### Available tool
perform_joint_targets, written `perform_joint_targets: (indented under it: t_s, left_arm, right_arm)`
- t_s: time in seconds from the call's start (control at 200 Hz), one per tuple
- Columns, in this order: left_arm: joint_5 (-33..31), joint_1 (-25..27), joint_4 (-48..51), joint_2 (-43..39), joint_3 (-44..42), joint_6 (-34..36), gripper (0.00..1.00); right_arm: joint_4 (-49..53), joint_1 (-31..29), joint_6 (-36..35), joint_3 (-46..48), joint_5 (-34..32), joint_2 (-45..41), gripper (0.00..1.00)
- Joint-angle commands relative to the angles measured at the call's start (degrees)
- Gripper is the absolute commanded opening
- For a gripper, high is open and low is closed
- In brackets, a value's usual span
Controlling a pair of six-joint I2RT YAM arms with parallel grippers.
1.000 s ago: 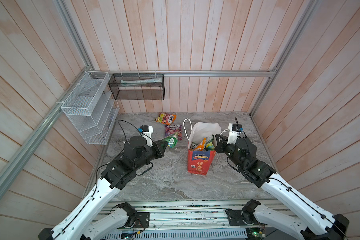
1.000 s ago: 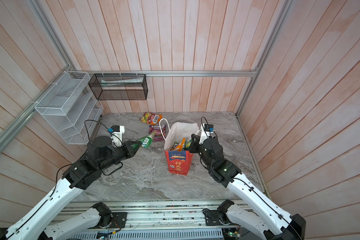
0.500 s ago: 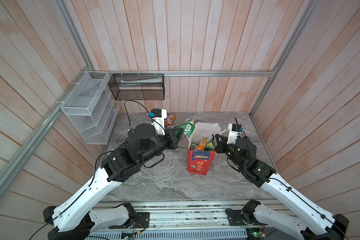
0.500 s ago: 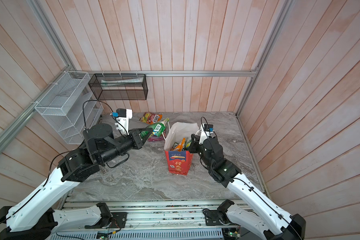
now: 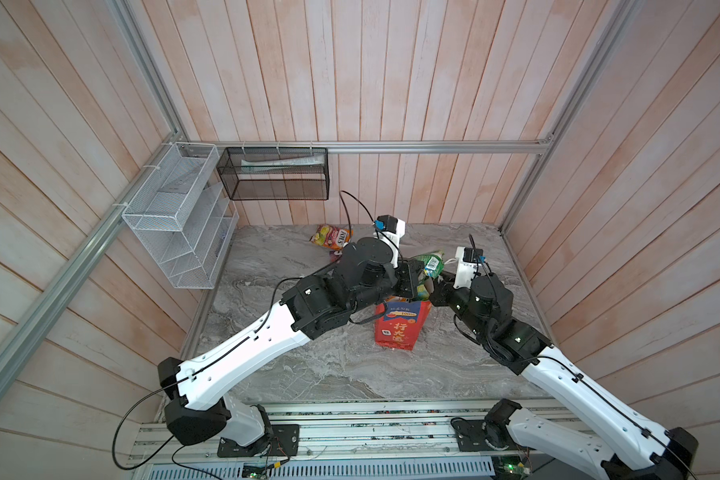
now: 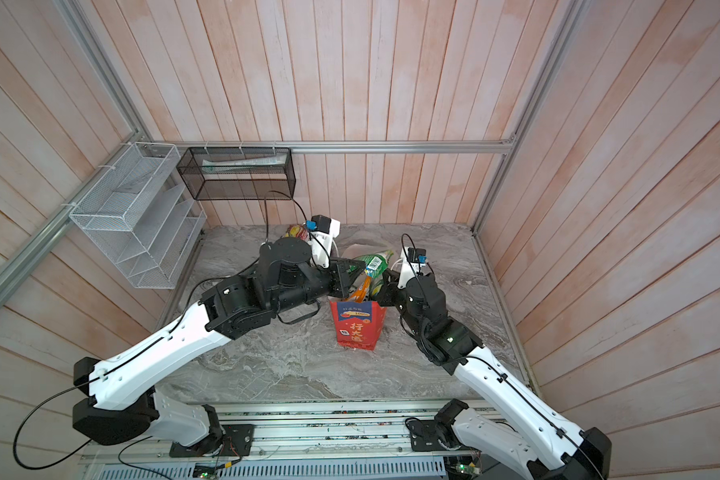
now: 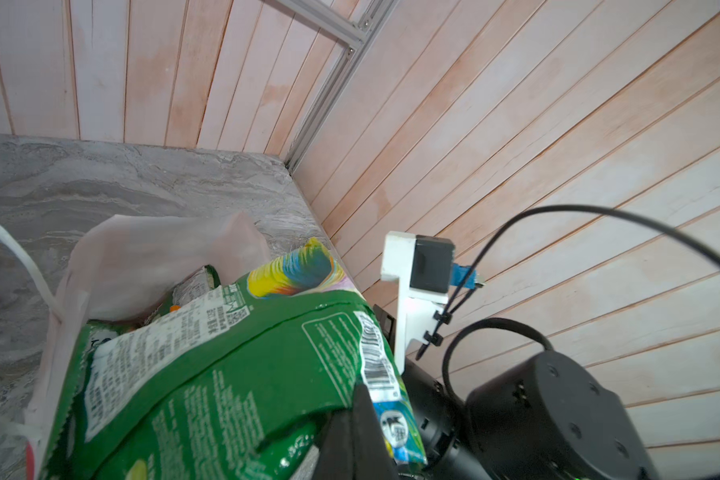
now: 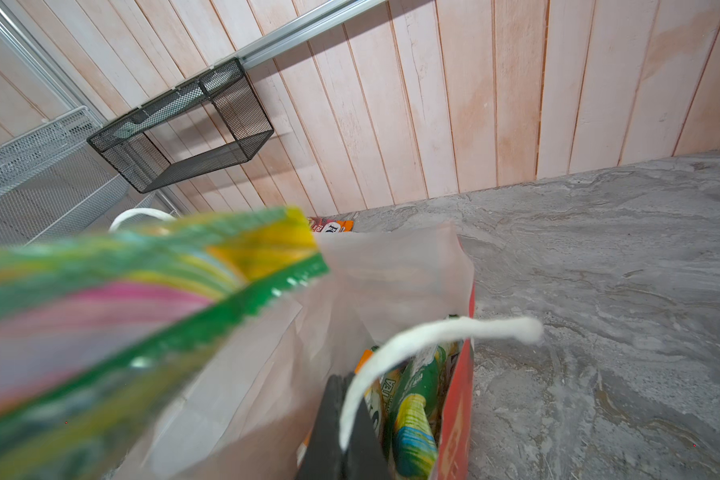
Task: Place the snacks into the paper bag
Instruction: 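Lower the green packet into the bag and open the left gripper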
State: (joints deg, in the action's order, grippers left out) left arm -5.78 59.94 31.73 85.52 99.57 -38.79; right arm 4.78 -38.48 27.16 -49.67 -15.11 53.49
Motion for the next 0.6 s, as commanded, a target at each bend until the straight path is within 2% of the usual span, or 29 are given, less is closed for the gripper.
perform_joint_targets:
  t_s: [0.0,0.34,0.435,0.47,0.595]
  left_arm:
    - [1.15,-0.09,-4.01,0.61,2.88,-0.12,0.00]
    - [2.47,-2.95,-0.78,6.88,7.05,-3.00,0.00]
    - [5.82,-4.75,-1.06,8.36,6.30,-4.01,0.00]
    - [6.82,-7.23,-1.49,8.68,5.84,-4.19,0.00]
    - [8.68,-9.21,-0.92,10.22,5.54,-3.98,0.00]
  right_arm:
    - [0.36,-0.02,-0.35,-1.30,0.23,-0.96,0.00]
    - [0.47,-0.10,-0.44,-1.30,-0.07,-1.12,0.00]
    - [0.57,-0.15,-0.52,-1.34,0.14,-1.20,0.00]
    - [0.54,-0.25,-0.53,-1.34,0.04,-1.28,0.00]
    - [0.59,-0.28,-0.53,-1.37,-0.04,-1.29,0.00]
